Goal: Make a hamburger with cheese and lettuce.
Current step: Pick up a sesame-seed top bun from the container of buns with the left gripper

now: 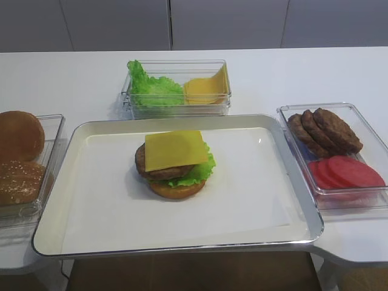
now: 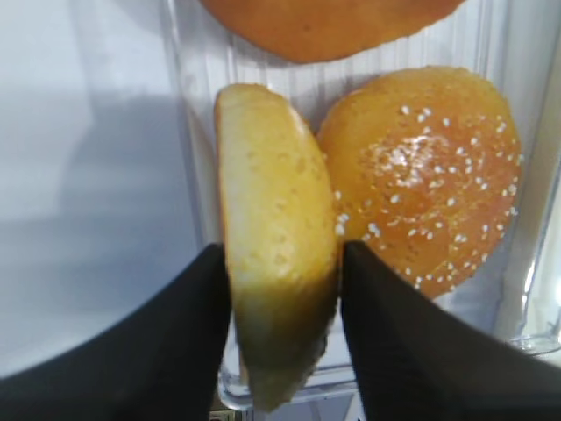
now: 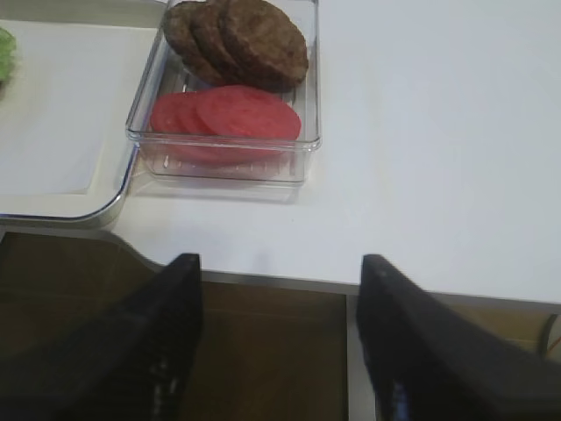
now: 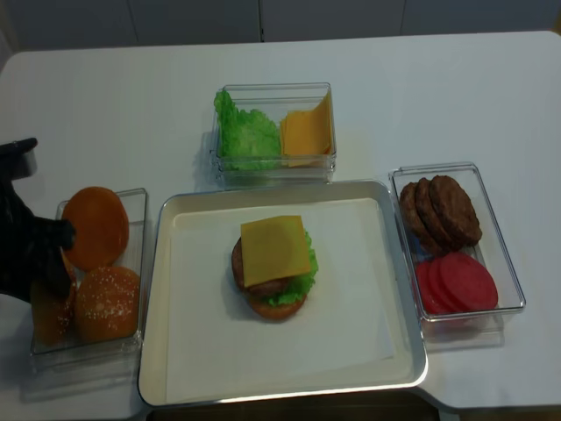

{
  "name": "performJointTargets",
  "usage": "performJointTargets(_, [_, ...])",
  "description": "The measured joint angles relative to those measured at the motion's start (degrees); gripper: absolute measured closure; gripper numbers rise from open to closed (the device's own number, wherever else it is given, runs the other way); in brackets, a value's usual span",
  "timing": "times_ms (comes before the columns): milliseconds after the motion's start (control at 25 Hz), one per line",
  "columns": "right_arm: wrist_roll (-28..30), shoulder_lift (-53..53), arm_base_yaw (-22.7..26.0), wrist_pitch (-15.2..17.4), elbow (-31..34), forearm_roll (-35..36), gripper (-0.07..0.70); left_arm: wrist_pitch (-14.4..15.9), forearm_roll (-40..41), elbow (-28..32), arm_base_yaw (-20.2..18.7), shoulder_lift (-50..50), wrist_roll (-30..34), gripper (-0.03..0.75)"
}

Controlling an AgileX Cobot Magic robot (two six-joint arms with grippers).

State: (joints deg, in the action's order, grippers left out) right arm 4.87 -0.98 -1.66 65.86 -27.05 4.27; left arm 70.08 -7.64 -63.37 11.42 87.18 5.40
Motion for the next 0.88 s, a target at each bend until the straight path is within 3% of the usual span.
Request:
performJointTargets(200, [0.0, 0.0, 0.0, 0.0, 0.0, 0.0, 0.188, 0.0, 0.3, 0.0, 0.0, 0.0, 0.0, 0.482])
performJointTargets(880, [0.0, 0.0, 0.0, 0.0, 0.0, 0.0, 0.188, 0.0, -1.0, -2.7, 0.0, -0.6, 0.0, 0.487])
